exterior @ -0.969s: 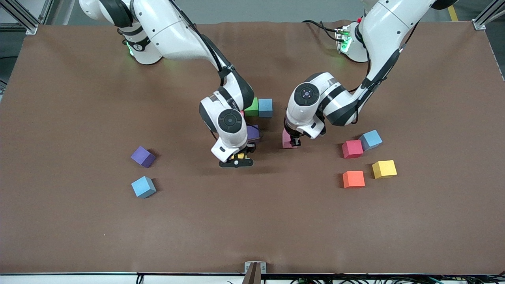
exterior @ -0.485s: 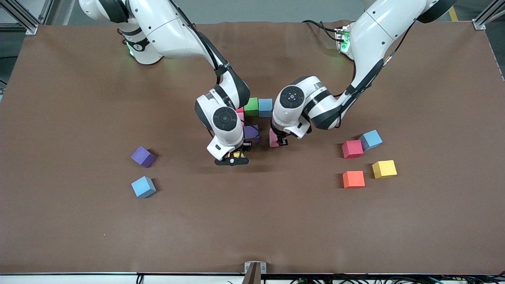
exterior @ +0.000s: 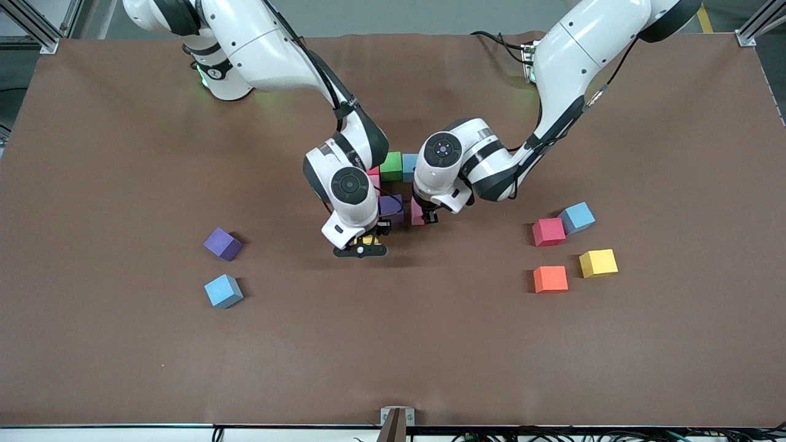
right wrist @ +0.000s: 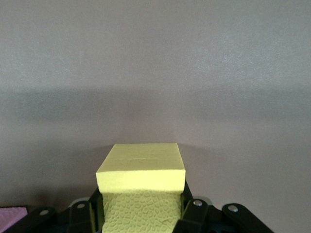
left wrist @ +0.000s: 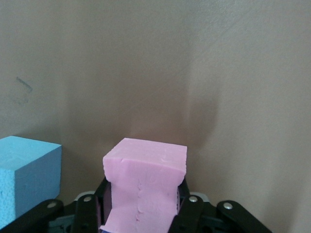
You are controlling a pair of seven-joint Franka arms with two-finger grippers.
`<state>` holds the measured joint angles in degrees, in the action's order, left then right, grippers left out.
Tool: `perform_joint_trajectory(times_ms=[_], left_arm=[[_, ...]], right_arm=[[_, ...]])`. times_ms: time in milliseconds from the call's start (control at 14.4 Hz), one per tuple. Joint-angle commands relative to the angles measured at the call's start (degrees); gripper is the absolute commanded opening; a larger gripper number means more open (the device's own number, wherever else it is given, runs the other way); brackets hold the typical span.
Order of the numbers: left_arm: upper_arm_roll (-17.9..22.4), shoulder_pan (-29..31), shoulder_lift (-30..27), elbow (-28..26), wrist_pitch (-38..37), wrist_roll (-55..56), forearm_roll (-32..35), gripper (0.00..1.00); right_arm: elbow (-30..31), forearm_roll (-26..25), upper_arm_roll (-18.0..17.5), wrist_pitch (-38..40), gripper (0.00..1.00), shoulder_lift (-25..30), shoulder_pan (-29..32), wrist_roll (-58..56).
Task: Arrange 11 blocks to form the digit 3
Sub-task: 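Set the pink and yellow cubes down and open both grippers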
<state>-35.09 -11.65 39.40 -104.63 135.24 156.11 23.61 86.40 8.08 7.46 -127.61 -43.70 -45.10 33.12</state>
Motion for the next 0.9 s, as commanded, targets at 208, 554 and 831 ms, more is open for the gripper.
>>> perform_joint_trajectory(times_ms=[208, 554, 831], left_arm=[[0.1, -3.1, 3.1, 3.4, -0.9, 5.5, 0.5, 0.21], [0.1, -3.4, 4.2, 4.3, -0.9, 5.5, 0.5, 0.21], [0.2, -3.9, 4.5, 5.0, -0.9, 5.5, 0.4, 0.22]], right_arm=[[3.2, 0.1, -0.5, -0.6, 0.01, 2.4, 0.0, 1.8], [3.1, 0.3, -0.6, -1.1, 0.01, 2.4, -0.2, 2.9], [3.1, 0.2, -0.6, -0.9, 0.01, 2.4, -0.2, 3.3]])
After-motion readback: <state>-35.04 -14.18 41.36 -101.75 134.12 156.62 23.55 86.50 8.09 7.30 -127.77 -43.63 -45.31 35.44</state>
